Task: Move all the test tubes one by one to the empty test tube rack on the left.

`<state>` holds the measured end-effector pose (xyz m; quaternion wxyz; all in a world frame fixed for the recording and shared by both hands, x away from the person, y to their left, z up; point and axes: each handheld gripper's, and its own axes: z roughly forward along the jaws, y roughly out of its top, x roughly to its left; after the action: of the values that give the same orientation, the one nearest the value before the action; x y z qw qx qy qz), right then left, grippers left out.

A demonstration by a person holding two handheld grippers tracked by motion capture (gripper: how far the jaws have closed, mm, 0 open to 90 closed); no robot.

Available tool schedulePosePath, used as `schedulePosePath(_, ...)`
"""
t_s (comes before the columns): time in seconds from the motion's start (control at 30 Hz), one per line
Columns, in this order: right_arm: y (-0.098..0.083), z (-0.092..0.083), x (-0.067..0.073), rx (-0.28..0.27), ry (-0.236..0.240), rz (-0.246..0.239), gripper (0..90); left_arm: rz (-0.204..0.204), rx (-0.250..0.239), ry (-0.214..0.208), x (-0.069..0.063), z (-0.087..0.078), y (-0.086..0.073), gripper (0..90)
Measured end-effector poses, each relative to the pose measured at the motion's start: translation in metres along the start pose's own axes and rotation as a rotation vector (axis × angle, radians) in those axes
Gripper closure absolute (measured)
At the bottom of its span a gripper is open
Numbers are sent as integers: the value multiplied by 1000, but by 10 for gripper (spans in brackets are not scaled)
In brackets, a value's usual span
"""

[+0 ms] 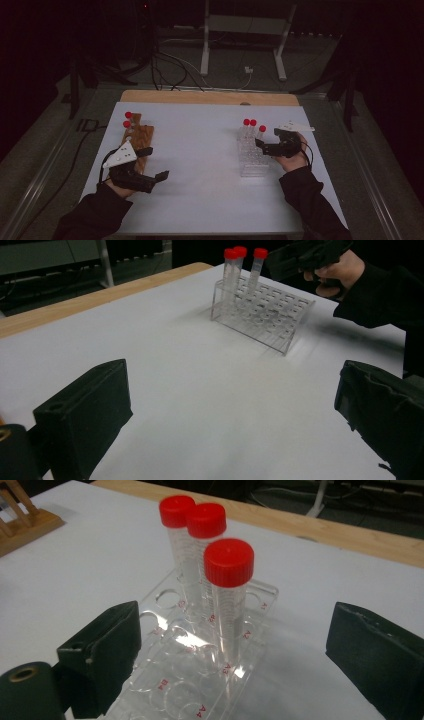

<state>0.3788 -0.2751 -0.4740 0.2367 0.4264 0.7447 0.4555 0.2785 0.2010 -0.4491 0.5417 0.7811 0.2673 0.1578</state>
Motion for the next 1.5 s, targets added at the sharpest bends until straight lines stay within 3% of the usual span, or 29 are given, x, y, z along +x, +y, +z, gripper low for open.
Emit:
schedulePosePath(0.03, -1, 1, 0, 0, -1, -2, 155, 0, 3, 0, 0, 0, 0, 23)
schedulePosePath(0.1, -1, 3, 0, 3, 1, -1, 172, 0, 6, -1, 0, 1, -1, 23)
schedulePosePath(0.27, -2, 7, 0, 4, 13, -4, 371, 2, 5, 4, 1, 1, -1, 23)
schedulePosePath(0.47, -1, 10, 0, 1, 9, -15, 522, -1, 7, 3, 2, 1, -2, 23)
schedulePosePath(0.87, 0, 13, 2, 6, 0, -35, 733, -6, 8, -1, 2, 1, -3, 23)
schedulePosePath(1.5, 10, 3, 4, -16, -18, -85, 750, -5, 11, 0, 3, 2, -3, 23)
